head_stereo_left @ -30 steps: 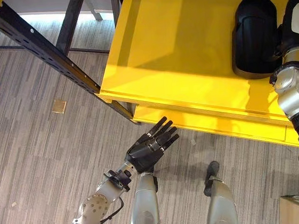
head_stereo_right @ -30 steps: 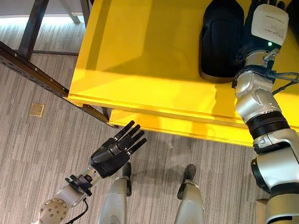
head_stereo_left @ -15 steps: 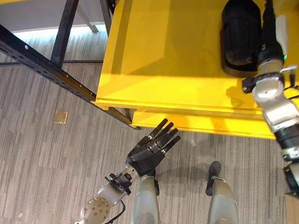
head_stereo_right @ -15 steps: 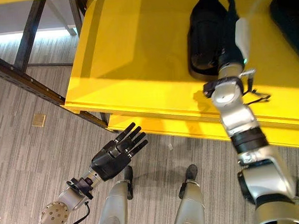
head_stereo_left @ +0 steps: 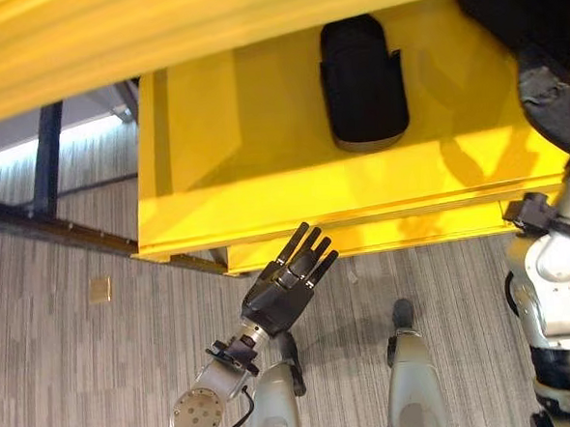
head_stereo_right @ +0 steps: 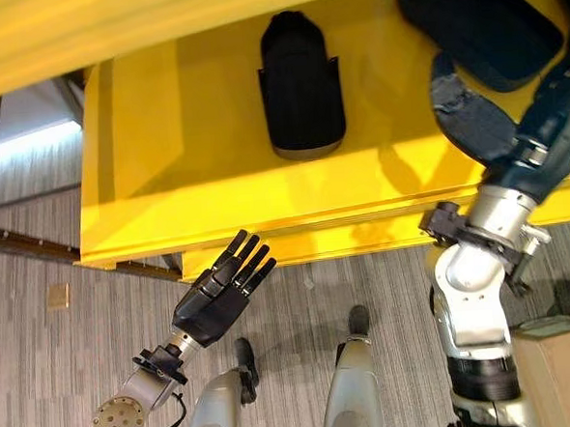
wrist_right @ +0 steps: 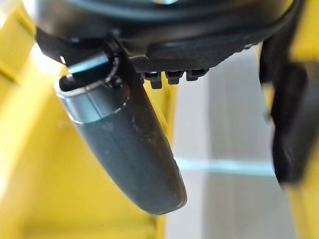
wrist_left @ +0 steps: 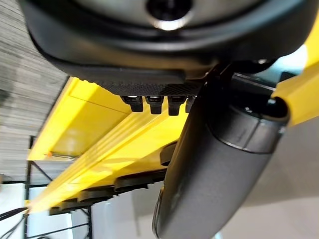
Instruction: Move parts from the plastic box to the shelf.
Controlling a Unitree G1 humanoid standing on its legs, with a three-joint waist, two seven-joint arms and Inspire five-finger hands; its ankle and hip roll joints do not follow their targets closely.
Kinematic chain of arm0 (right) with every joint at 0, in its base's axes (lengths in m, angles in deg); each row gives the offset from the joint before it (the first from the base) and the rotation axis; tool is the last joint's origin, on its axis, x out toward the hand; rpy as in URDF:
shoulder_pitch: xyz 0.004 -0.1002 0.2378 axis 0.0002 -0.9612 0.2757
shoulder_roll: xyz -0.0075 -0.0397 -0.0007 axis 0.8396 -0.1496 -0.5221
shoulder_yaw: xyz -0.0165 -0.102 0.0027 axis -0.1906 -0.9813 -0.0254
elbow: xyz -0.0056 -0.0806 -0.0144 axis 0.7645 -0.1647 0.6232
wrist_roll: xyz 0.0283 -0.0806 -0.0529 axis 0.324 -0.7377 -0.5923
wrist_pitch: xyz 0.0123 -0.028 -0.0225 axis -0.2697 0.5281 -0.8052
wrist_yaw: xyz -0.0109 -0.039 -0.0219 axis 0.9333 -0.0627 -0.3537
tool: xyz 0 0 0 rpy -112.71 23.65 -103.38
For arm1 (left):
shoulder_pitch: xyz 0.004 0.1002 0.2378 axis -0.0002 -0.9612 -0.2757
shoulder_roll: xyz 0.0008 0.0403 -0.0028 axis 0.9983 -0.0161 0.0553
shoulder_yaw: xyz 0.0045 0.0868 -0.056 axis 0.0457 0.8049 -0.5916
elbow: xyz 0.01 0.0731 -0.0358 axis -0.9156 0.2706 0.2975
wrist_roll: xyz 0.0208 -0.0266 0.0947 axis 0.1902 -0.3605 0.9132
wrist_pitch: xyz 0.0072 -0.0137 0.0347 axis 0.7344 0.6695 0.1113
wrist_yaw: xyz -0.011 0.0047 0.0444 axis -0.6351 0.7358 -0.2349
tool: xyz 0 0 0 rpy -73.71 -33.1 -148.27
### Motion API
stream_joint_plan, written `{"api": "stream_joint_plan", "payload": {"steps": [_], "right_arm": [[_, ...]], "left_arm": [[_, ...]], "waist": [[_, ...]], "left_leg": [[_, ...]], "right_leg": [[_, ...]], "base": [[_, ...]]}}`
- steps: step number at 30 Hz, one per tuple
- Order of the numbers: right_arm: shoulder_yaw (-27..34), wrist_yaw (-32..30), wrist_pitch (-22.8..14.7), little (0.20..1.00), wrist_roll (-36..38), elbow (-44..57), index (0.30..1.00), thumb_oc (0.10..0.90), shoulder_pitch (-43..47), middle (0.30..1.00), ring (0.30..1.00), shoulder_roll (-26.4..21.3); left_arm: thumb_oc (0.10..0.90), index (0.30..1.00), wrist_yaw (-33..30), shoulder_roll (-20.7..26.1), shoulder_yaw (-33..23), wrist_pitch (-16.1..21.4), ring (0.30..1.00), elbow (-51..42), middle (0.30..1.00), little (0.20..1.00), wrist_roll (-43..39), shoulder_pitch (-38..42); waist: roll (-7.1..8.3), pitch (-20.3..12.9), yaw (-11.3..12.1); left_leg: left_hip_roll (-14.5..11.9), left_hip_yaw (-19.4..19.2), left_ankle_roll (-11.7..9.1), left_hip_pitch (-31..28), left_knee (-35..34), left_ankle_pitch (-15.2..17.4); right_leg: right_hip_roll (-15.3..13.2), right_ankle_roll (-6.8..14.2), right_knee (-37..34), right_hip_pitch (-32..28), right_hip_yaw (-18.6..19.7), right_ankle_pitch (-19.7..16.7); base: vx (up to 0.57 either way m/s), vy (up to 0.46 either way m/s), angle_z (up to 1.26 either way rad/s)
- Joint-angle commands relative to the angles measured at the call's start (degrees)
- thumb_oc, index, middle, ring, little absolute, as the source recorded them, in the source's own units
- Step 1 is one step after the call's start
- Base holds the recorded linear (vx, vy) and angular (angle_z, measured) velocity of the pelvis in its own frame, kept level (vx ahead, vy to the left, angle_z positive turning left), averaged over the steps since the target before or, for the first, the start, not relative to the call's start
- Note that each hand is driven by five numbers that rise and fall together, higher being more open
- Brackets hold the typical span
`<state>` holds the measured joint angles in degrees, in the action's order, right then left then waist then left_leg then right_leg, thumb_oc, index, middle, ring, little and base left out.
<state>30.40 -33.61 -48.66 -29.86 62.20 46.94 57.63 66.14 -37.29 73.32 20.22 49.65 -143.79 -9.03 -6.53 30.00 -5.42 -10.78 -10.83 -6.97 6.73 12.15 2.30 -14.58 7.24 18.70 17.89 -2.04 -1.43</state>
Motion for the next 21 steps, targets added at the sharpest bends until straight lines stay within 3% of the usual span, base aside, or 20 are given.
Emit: {"api": "stream_joint_plan", "payload": {"steps": [1, 4, 5, 10, 16, 17, 21], "right_arm": [[1.2, -1.4, -5.1, 1.0, -7.7, 3.9, 1.0, 0.9, 5.7, 1.0, 1.0, -4.7], [2.0, -1.4, -4.3, 1.0, -9.6, 3.6, 1.0, 0.9, 4.9, 1.0, 1.0, -5.4], [3.4, 0.4, 1.4, 1.0, -10.5, 1.8, 1.0, 0.9, 2.3, 1.0, 1.0, -7.4], [6.2, 6.9, 8.3, 1.0, -14.2, -2.0, 1.0, 0.9, -2.2, 1.0, 1.0, -13.6], [9.2, 7.4, 12.3, 1.0, -20.6, -8.9, 1.0, 0.9, -3.4, 1.0, 1.0, -21.8], [10.2, 8.2, 13.0, 1.0, -18.8, -11.6, 1.0, 0.9, -3.7, 1.0, 1.0, -24.8], [10.4, 9.5, 12.5, 1.0, -13.3, -15.2, 1.0, 0.9, -2.3, 1.0, 1.0, -28.8]], "left_arm": [[0.9, 1.0, 4.9, -0.9, 0.1, 1.8, 1.0, -10.0, 1.0, 1.0, -5.7, -2.1], [0.9, 1.0, 5.1, -1.0, 0.1, 1.7, 1.0, -10.1, 1.0, 1.0, -5.6, -2.3], [0.9, 1.0, 5.7, -0.8, -0.4, 0.9, 1.0, -10.2, 1.0, 1.0, -5.9, -3.1], [0.9, 1.0, 5.8, 0.4, -2.0, -1.4, 1.0, -10.4, 1.0, 1.0, -5.6, -3.5], [0.9, 1.0, 6.7, 2.2, -2.7, -3.7, 1.0, -9.8, 1.0, 1.0, -4.0, -3.1], [0.9, 1.0, 7.4, 2.9, -2.7, -4.7, 1.0, -9.6, 1.0, 1.0, -2.9, -2.9], [0.9, 1.0, 8.4, 4.1, -2.3, -4.0, 1.0, -10.2, 1.0, 1.0, -0.9, -2.6]], "waist": [[-0.13, -6.9, 0.3], [-0.24, -7.3, 0.1], [-0.02, -7.7, -0.7], [1.25, -8.4, -1.2], [2.97, -8.2, -1.5], [3.57, -8.2, -1.4], [4.41, -7.7, -1.0]], "left_leg": [[-0.7, 0.4, 2.7, 0.2, -2.4, -1.8], [-0.7, 0.3, 2.6, -0.1, -2.6, -1.7], [-0.7, 0.1, 2.5, -1.4, -3.0, -1.3], [-1.8, 0.1, 2.1, -1.7, -3.7, -1.5], [-3.2, 0.4, 1.2, -1.4, -3.8, -1.6], [-3.8, 0.7, 0.8, -0.9, -4.0, -1.8], [-5.3, 0.6, 0.1, -1.6, -4.9, -2.3]], "right_leg": [[0.9, -1.2, 6.9, -3.0, 0.5, 9.4], [0.8, -1.2, 6.6, -3.1, 0.6, 9.3], [0.8, -1.1, 6.1, -3.9, 0.9, 9.6], [1.5, -0.9, 5.0, -3.8, 1.4, 8.9], [2.7, -1.2, 5.2, -2.9, 1.4, 9.0], [3.2, -1.4, 4.8, -2.5, 1.2, 8.8], [3.4, -1.4, 5.9, -1.5, 0.4, 9.3]], "base": [[0.03, 0.066, -0.29], [0.01, 0.015, -0.02], [0.0, 0.0, 0.0], [-0.03, -0.098, 0.04], [-0.1, -0.174, -0.03], [-0.21, -0.311, -0.04], [-0.19, -0.266, -0.03]]}}
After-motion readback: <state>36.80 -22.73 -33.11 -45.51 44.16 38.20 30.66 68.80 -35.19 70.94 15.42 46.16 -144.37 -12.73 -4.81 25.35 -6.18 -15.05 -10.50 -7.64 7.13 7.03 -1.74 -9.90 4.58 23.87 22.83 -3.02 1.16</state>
